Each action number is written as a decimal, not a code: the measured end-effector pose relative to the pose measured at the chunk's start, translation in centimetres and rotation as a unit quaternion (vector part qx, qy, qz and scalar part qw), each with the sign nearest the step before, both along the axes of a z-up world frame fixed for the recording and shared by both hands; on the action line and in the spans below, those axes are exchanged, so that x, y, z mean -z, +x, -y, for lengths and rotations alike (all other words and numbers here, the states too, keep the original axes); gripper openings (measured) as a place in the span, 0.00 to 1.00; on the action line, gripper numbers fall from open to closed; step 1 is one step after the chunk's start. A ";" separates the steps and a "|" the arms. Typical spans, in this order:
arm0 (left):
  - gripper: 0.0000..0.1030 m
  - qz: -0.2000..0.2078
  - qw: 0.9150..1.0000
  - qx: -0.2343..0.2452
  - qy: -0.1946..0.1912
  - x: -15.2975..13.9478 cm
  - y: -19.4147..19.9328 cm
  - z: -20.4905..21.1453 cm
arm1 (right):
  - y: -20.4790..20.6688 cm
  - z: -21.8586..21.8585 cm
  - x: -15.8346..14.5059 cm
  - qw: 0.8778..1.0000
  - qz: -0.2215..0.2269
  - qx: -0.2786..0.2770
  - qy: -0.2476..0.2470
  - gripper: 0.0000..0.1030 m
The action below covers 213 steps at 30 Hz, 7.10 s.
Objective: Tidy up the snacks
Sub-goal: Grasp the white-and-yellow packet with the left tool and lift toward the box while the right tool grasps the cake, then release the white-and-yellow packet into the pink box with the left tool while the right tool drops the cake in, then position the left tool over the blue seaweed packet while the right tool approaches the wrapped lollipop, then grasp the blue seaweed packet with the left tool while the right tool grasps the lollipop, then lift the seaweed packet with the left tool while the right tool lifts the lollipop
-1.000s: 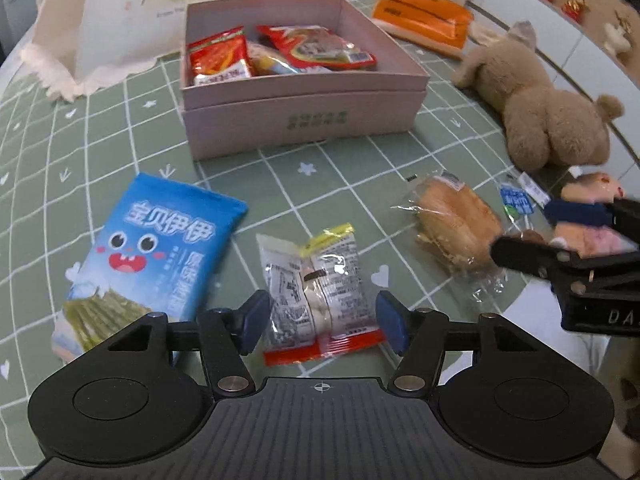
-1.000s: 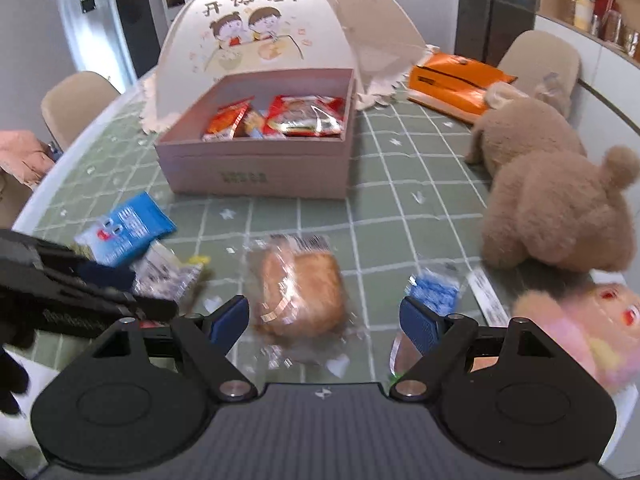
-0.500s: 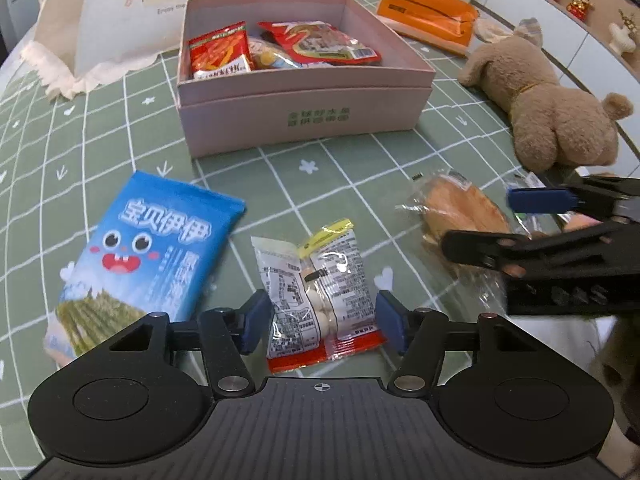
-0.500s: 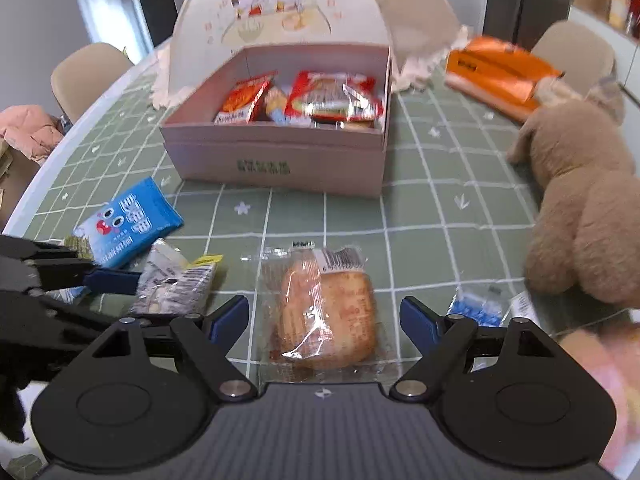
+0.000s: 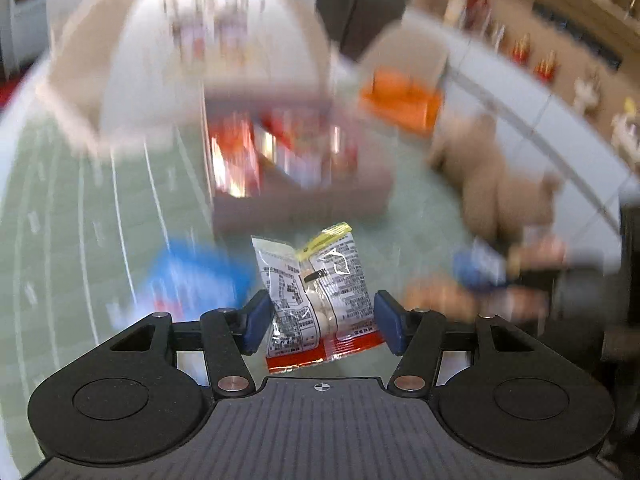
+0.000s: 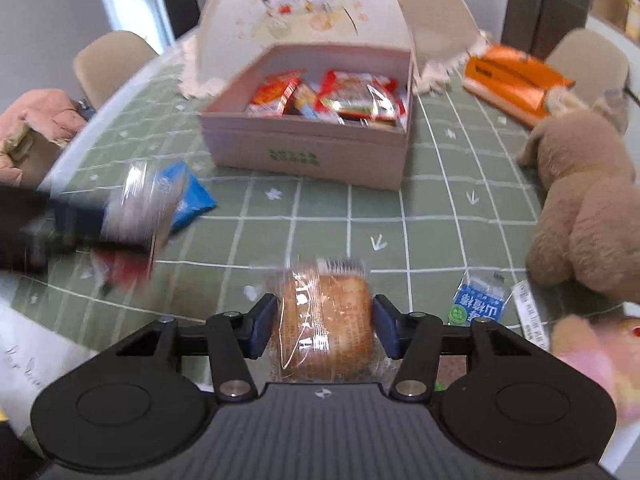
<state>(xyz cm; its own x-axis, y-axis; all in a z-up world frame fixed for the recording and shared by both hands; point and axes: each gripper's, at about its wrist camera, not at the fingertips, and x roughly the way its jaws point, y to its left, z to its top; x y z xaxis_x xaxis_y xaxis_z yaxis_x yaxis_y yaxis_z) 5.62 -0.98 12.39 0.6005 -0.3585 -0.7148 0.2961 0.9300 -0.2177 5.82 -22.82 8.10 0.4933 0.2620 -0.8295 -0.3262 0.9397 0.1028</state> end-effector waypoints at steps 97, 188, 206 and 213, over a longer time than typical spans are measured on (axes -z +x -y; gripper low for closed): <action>0.52 -0.084 0.990 -0.113 0.030 7.9 1.6 -8.1 | -2.6 0.1 3.7 0.989 -0.135 0.028 0.054 0.78; 0.18 -0.133 0.986 0.005 -0.100 8.4 3.6 -1.9 | -0.4 -5.5 3.4 0.996 -0.028 -0.077 -0.022 0.35; 0.17 -0.046 0.987 0.020 -0.150 0.5 5.9 -3.3 | 0.0 2.5 -3.2 0.997 0.009 0.052 0.058 0.35; 0.18 -0.090 0.995 -0.017 0.036 5.7 2.7 -2.7 | -0.7 0.1 0.4 0.999 -0.019 0.029 0.023 0.64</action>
